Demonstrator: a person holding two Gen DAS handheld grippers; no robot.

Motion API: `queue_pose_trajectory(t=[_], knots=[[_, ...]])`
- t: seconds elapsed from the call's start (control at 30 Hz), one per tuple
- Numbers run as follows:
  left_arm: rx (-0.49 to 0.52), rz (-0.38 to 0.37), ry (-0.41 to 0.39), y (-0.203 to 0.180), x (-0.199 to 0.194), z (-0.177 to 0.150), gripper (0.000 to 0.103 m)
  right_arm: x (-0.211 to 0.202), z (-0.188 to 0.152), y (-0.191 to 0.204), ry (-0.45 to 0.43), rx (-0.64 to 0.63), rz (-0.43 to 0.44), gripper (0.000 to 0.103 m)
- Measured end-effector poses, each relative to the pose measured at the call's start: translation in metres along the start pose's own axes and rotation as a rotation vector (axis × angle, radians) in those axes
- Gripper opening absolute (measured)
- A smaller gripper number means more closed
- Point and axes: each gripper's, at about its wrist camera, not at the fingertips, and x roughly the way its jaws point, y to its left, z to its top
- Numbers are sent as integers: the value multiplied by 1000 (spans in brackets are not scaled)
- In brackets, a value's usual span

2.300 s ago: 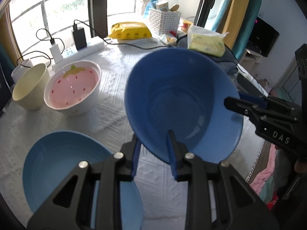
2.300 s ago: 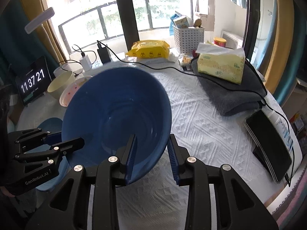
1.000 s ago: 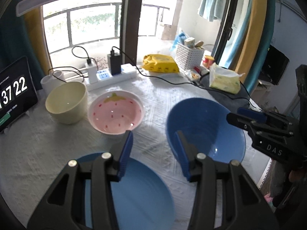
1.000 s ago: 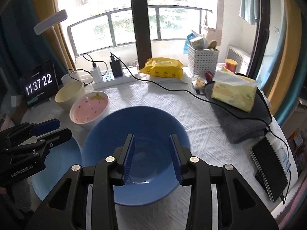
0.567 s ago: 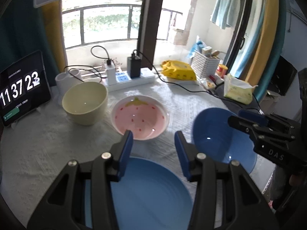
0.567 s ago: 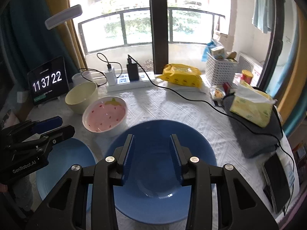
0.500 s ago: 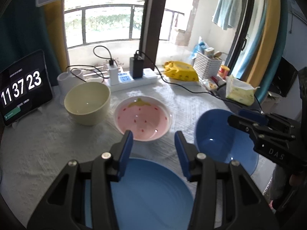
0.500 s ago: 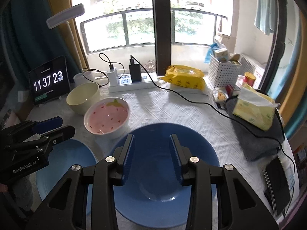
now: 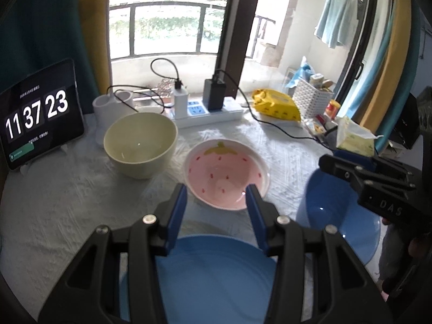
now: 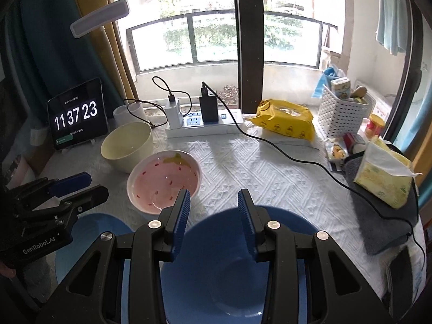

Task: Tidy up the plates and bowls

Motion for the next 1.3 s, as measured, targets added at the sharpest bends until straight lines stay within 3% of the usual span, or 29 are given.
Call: queue_pose_trajectory(t=[0.37,0.77,1.03,1.3], knots=[[-43,2,29,16,27,2,47,35,11,10,53,31,55,39],[-63,-14,78,22,59,4,47,83,17,20,181,105,29,39],[-67,-38,108,21,76,5,47,103,21,21,250,85,10,39],[-74,-47,133,21,87,6,47,119,23,18,309,78,44,39]])
